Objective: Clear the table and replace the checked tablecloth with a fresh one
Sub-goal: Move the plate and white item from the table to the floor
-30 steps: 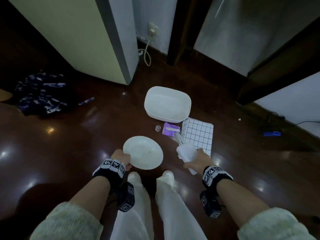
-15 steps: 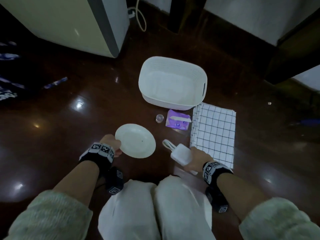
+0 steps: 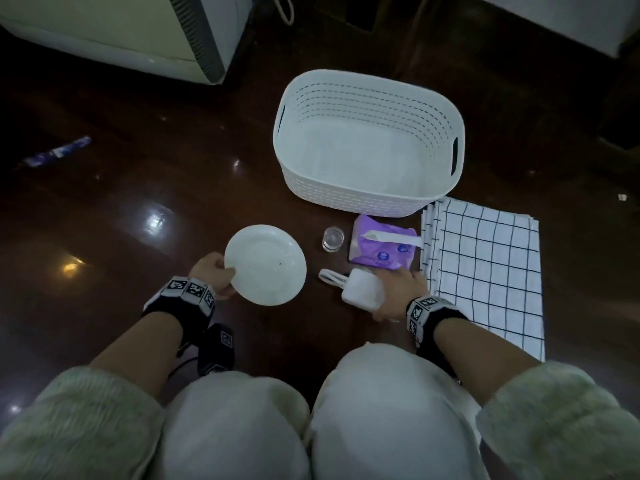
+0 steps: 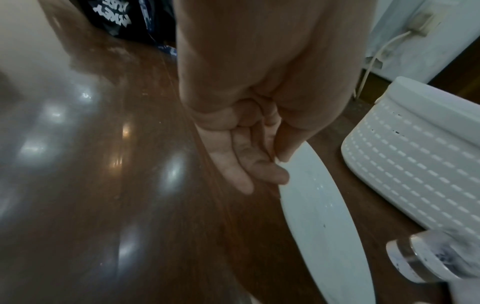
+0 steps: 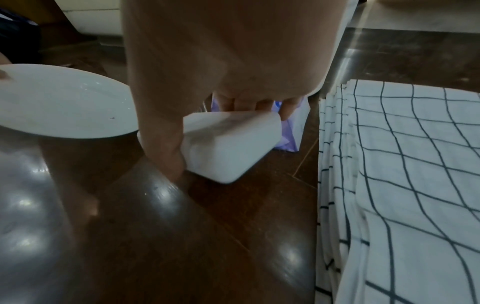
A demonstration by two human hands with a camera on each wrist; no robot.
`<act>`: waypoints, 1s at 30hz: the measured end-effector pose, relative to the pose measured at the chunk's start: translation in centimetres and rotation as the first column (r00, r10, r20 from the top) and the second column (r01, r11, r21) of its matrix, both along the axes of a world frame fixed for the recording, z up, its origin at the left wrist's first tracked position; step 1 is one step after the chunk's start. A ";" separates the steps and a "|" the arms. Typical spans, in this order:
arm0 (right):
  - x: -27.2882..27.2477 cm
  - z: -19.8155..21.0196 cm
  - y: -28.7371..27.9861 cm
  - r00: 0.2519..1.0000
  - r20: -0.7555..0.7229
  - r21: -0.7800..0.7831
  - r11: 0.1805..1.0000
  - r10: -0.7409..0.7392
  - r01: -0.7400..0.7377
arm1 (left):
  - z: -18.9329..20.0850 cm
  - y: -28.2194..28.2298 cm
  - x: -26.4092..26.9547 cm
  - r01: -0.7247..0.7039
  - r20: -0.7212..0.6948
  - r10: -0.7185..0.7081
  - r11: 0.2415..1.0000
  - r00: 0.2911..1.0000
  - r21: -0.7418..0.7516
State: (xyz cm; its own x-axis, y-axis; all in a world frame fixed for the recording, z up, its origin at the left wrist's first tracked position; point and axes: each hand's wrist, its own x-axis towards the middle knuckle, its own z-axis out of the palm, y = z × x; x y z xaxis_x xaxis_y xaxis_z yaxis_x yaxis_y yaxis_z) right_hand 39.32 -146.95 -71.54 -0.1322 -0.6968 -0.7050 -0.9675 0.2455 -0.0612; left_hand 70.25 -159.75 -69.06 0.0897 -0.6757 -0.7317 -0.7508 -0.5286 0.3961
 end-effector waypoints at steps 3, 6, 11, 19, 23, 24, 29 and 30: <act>0.2 -0.7 0.4 1.000 -0.015 0.011 1.000 -0.026 0.026 | -0.8 0.6 -0.1 -0.046 -0.016 0.045 0.998 0.999 -0.039; 0.6 -0.9 0.9 0.999 -0.016 0.030 0.999 -0.034 0.035 | -1.2 1.4 -0.1 -0.105 -0.047 0.102 0.992 0.994 -0.076; 0.6 -2.2 1.0 1.000 -0.020 -0.013 1.000 -0.019 0.019 | -2.4 1.3 -0.5 -0.199 -0.065 0.196 0.979 0.978 -0.042; 1.0 -3.6 0.9 0.997 -0.061 -0.085 0.996 -0.047 0.042 | -3.7 2.1 -1.4 -0.279 -0.155 0.303 0.947 0.940 0.158; 1.0 -3.9 0.8 0.995 -0.092 -0.096 0.995 -0.037 0.028 | -3.8 2.1 -1.5 -0.297 -0.162 0.342 0.922 0.926 0.247; 1.0 -4.0 0.9 0.994 -0.100 -0.100 0.995 -0.034 0.024 | -3.9 2.1 -1.5 -0.298 -0.161 0.346 0.918 0.924 0.262; 1.3 -4.7 1.0 0.992 -0.118 -0.121 0.992 -0.045 0.031 | -4.0 2.6 -2.1 -0.306 -0.166 0.371 0.896 0.914 0.321; 1.3 -4.8 1.0 0.992 -0.116 -0.125 0.992 -0.051 0.037 | -4.2 2.5 -2.2 -0.308 -0.165 0.374 0.895 0.913 0.321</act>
State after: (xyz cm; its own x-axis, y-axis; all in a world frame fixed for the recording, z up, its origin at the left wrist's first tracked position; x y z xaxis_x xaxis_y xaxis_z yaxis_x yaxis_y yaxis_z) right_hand 40.66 -145.91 -76.33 -0.2419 -0.7683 -0.5925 -0.9581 0.2856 0.0209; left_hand 68.09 -157.20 -73.21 0.0946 -0.3943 -0.9141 -0.4163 -0.8497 0.3235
